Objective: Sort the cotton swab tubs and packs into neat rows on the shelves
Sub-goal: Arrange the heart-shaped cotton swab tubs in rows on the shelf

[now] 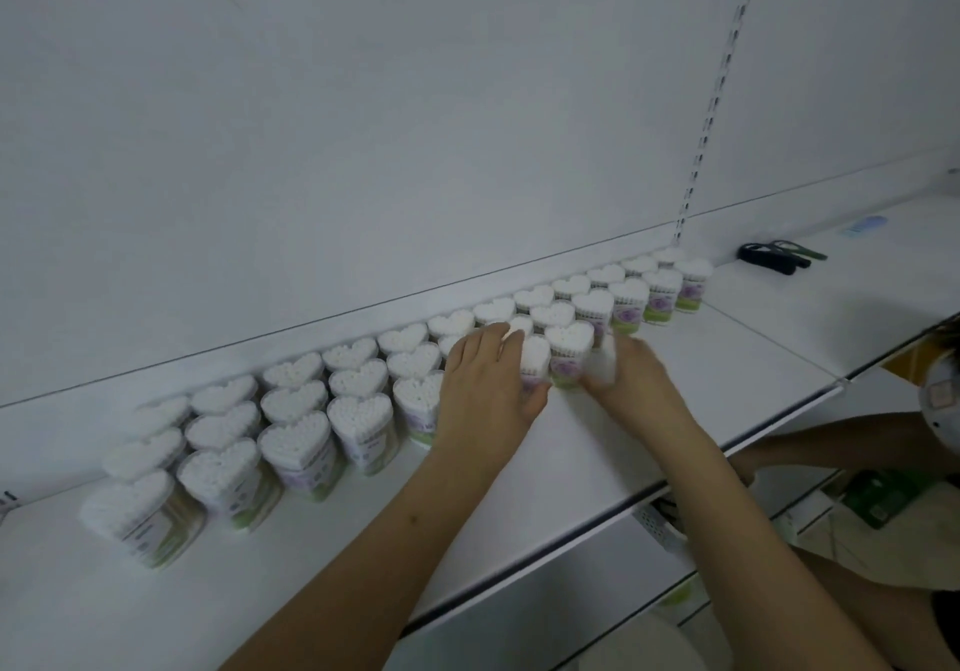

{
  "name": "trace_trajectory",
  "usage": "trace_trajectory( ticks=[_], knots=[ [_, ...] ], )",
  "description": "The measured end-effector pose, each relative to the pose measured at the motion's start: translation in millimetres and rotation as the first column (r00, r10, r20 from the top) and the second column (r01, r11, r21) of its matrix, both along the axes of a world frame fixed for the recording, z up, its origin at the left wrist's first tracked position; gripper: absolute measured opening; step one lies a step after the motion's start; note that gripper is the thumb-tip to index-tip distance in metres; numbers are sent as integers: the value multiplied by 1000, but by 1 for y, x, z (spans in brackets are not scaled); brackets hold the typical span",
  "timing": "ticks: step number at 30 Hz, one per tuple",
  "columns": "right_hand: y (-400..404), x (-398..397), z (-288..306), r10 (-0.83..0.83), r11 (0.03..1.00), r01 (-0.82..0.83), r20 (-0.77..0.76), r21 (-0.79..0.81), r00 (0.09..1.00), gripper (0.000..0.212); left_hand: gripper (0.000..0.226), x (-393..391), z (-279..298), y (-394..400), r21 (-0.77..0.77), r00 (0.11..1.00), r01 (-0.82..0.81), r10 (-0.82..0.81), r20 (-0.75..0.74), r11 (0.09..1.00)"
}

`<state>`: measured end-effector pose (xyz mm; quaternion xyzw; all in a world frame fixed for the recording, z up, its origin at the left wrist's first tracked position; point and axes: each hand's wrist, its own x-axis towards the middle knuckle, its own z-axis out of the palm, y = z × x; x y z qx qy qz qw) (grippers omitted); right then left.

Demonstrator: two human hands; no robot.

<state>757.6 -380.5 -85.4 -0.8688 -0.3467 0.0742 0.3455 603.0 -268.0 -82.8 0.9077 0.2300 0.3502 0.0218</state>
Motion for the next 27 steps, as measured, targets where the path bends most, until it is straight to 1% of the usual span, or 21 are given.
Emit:
trace_trajectory(
  ticks=[2, 4, 6, 9, 11, 14, 16, 18, 20, 22, 25, 27],
  knots=[
    [-3, -8, 18, -85, 988, 69, 115, 142, 990, 63, 50, -19, 9, -4, -79, 994, 7, 2, 113, 997],
    [2, -26, 45, -123, 950, 57, 200, 307, 972, 57, 48, -44, 18, -9, -161, 976, 5, 31, 216, 987],
    [19, -53, 69, -67, 898, -28, 200, 440, 978, 53, 48, -73, 24, -11, -247, 956, -15, 86, 281, 969],
    [56, -106, 91, 107, 806, -196, 187, 559, 976, 49, 47, -122, 27, -12, -341, 913, -99, 222, 342, 935],
    [80, -148, 99, 252, 735, -330, 213, 593, 944, 48, 46, -155, 23, -11, -376, 878, -185, 324, 353, 908],
    [111, -217, 103, 450, 625, -490, 233, 607, 862, 48, 45, -207, 18, -10, -392, 831, -302, 441, 338, 869],
    [127, -268, 104, 571, 539, -584, 246, 607, 783, 50, 47, -248, 16, -10, -401, 799, -376, 511, 315, 835],
    [138, -323, 106, 664, 459, -652, 255, 603, 703, 52, 50, -296, 18, -12, -403, 744, -468, 597, 301, 787],
    [145, -377, 109, 730, 392, -700, 262, 596, 632, 53, 52, -346, 22, -16, -416, 669, -546, 678, 307, 727],
    [149, -428, 112, 776, 326, -739, 279, 590, 565, 52, 52, -396, 27, -21, -443, 596, -586, 731, 332, 678],
    [154, -512, 117, 821, 239, -763, 295, 601, 489, 51, 50, -473, 27, -29, -461, 530, -625, 776, 340, 629],
    [156, -574, 122, 859, 180, -780, 291, 600, 421, 51, 48, -526, 25, -34, -484, 487, -650, 810, 326, 586]
  ],
)
